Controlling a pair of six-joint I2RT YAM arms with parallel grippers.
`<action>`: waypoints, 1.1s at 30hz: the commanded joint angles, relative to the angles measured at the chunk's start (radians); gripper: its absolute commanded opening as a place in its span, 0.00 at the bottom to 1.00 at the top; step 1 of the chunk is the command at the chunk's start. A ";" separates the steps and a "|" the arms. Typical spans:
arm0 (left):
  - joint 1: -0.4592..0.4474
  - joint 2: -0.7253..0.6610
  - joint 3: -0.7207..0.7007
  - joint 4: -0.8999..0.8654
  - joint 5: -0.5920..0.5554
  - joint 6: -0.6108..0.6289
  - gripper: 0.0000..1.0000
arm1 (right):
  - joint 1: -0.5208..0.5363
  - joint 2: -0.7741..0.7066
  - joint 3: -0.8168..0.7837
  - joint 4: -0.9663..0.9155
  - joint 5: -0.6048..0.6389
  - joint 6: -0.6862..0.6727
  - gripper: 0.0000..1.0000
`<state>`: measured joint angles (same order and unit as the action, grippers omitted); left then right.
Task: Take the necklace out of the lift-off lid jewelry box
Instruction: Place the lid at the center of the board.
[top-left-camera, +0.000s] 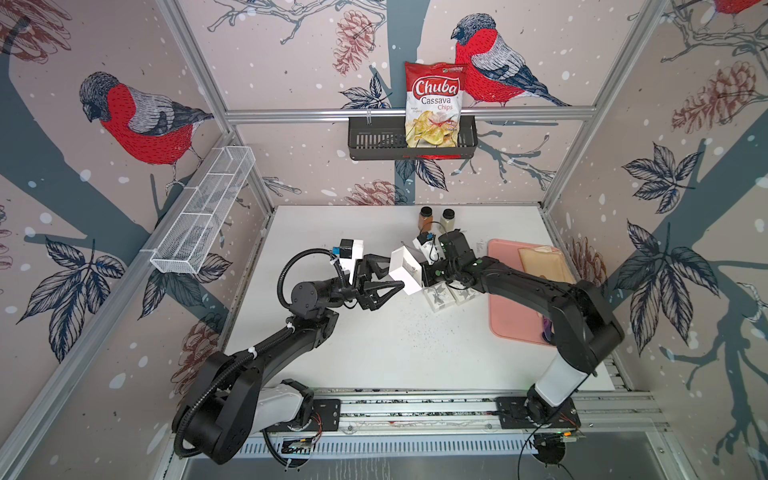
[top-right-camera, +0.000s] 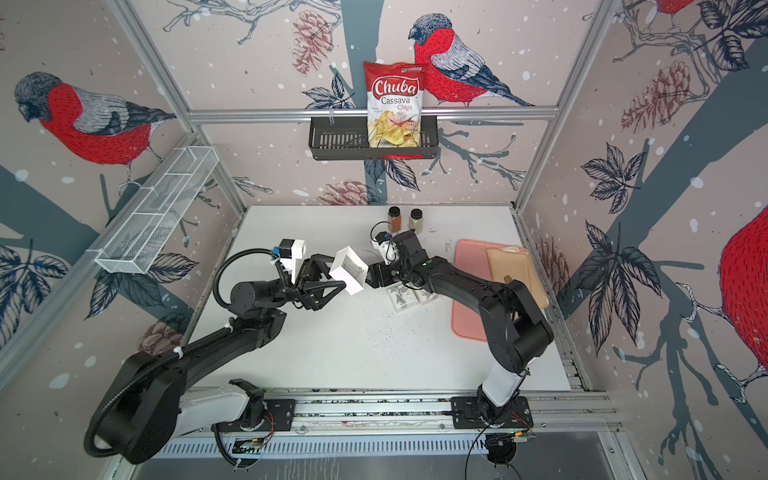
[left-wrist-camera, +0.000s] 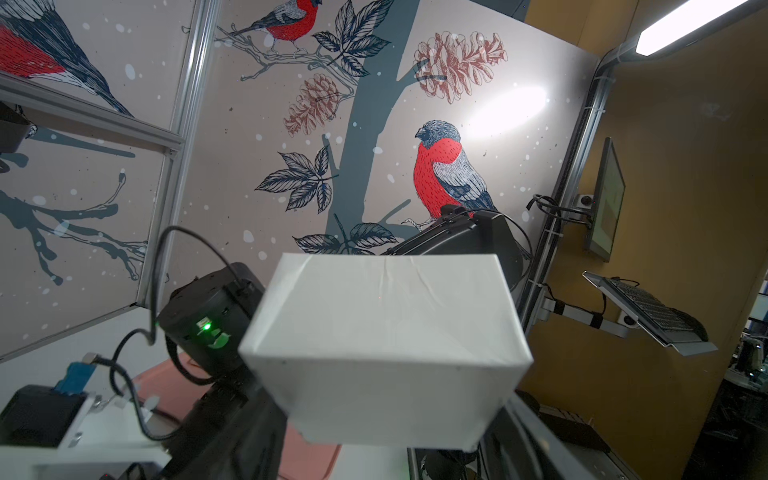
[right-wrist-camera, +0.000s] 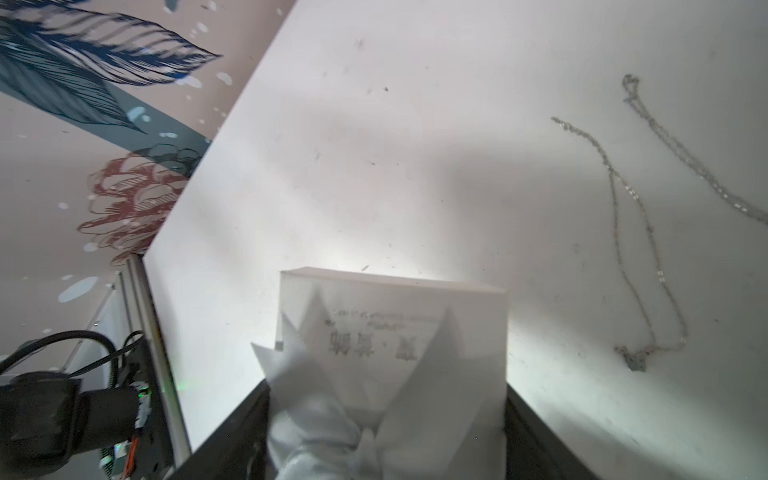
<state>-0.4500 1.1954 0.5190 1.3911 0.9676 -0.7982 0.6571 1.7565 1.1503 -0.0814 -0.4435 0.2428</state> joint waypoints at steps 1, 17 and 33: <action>0.001 -0.030 -0.004 -0.080 -0.008 0.077 0.71 | 0.010 0.067 0.053 -0.067 0.085 0.001 0.71; 0.001 -0.006 0.000 -0.058 -0.005 0.062 0.72 | -0.010 0.096 0.062 -0.081 -0.008 -0.038 0.83; 0.001 0.061 0.013 0.087 0.079 -0.004 0.71 | -0.218 -0.337 -0.188 0.206 -0.493 -0.046 0.45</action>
<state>-0.4500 1.2526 0.5201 1.3830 1.0023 -0.7795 0.4553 1.4738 0.9844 0.0036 -0.7727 0.2020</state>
